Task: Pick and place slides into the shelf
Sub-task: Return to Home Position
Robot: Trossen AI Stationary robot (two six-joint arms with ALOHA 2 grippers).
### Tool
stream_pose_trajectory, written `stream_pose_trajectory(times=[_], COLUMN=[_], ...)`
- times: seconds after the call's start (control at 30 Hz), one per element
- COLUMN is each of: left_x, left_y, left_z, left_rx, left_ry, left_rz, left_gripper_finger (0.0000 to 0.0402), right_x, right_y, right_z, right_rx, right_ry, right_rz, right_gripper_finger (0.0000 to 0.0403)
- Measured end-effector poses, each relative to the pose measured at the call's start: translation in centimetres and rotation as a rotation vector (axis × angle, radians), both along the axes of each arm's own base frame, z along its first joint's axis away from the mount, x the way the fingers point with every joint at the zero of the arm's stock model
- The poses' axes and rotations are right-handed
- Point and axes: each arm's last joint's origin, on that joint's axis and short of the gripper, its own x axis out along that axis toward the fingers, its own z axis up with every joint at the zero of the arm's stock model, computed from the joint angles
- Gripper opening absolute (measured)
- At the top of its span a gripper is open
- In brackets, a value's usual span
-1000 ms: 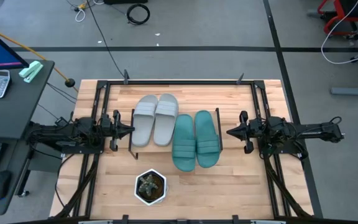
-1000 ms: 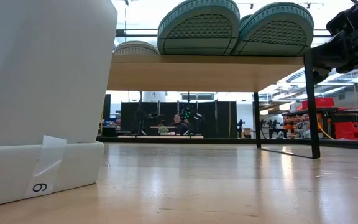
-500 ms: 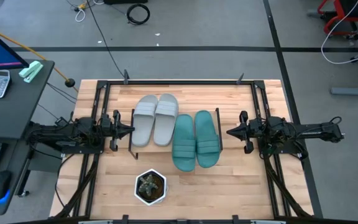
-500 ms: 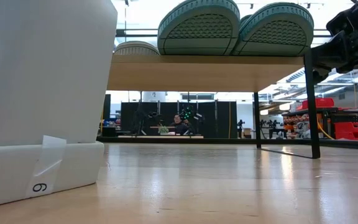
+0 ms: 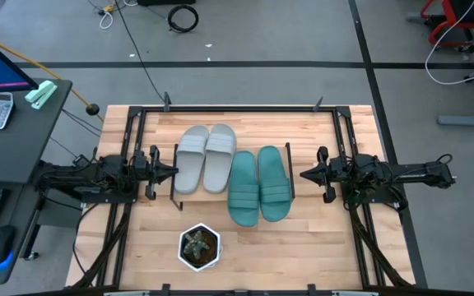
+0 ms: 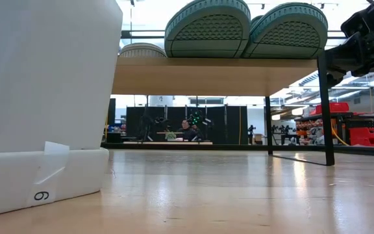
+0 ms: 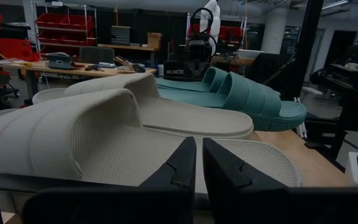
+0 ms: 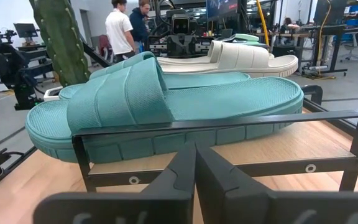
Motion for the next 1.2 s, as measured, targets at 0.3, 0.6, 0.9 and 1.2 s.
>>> stream_pose_trajectory(times=[0.3, 0.6, 0.9, 1.2], left_x=[0.0, 0.0, 0.0, 0.0], left_y=[0.0, 0.0, 0.0, 0.0], left_z=[0.0, 0.01, 0.0, 0.0], left_rx=[0.0, 0.0, -0.001, 0.0], left_ry=[0.0, 0.0, 0.0, 0.0], left_rz=[0.0, 0.0, 0.0, 0.0], left_gripper_finger=[0.0023, 0.0036, 0.0025, 0.0026], right_x=[0.0, 0.0, 0.0, 0.0], right_y=[0.0, 0.0, 0.0, 0.0], right_z=[0.0, 0.0, 0.0, 0.0], right_rx=[0.0, 0.0, 0.0, 0.0], right_ry=[0.0, 0.0, 0.0, 0.0], right_rz=[0.0, 0.0, 0.0, 0.0], right_gripper_finger=[0.0015, 0.0016, 0.0014, 0.0014])
